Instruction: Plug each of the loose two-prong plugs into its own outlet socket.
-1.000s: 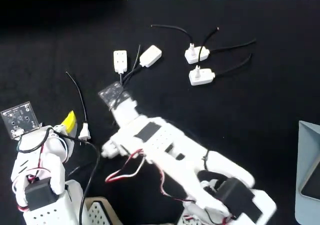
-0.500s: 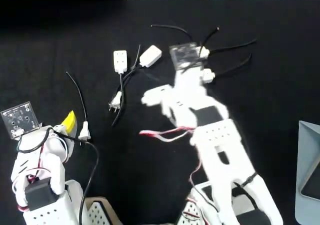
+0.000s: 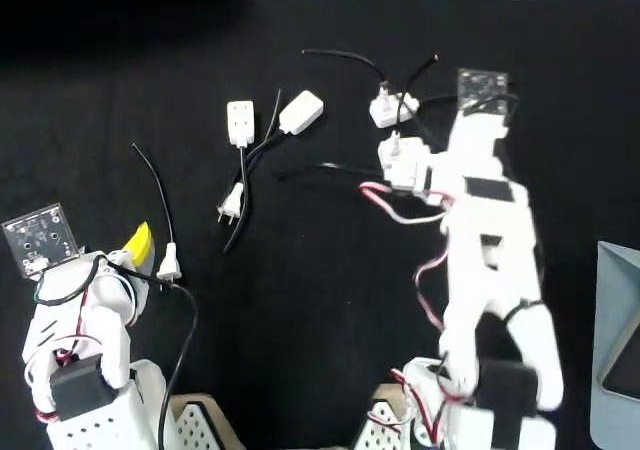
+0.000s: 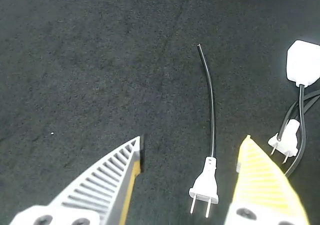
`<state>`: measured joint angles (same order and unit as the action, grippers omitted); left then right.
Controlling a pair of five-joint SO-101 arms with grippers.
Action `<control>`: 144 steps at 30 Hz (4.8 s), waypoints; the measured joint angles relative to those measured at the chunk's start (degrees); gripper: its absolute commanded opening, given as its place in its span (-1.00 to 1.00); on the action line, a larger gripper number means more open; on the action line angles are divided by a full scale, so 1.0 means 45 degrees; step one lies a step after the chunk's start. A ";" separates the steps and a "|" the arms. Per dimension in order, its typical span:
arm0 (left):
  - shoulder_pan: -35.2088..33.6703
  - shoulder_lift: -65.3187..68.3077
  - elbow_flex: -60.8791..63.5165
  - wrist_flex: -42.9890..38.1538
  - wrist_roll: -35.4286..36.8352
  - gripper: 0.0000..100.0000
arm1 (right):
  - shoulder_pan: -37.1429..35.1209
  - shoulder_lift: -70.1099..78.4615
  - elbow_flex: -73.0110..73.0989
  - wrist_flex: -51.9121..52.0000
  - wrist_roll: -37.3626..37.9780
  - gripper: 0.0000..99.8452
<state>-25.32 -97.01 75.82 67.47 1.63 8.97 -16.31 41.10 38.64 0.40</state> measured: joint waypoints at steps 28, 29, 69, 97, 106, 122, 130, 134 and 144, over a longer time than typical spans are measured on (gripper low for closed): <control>-0.0625 0.0000 0.0000 0.0000 0.0000 -0.39 | -0.7639 -0.0918 -0.2325 0.3126 -0.1817 -0.68; -0.0645 0.0000 0.0000 0.0000 0.0000 -0.39 | -0.7912 -0.0567 -0.2325 0.2696 -0.1856 -0.71; -0.1778 0.0000 0.0000 0.0000 0.0000 -0.39 | -1.0882 0.9534 -0.8518 0.1934 -0.6545 -0.68; -0.1778 0.0000 0.0000 0.0000 0.0000 -0.39 | -1.0882 1.1057 -1.4125 1.2230 -0.4298 -0.98; -0.1778 0.0000 0.0000 0.0000 0.0000 -0.39 | -1.0882 0.7600 -1.1663 1.3343 -0.2266 -0.98; -0.1778 0.0000 0.0000 0.0000 0.0000 -0.39 | -0.9748 0.3595 -0.5138 1.1194 -0.0957 -0.69; -0.1778 0.0000 0.0000 0.0000 0.0000 -0.39 | -0.9221 0.3438 -0.5177 1.1702 -0.0957 -0.73; -0.1778 0.0000 0.0000 0.0000 0.0000 -0.39 | -0.8596 0.2618 -0.5158 1.1858 -0.0957 -0.73; -0.1778 0.0000 0.0000 0.0000 0.0000 -0.39 | -0.7697 0.0156 -0.0821 0.8440 -0.0957 -0.72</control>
<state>-33.32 -97.01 75.82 67.47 1.63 -25.67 -15.60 37.41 76.62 -3.91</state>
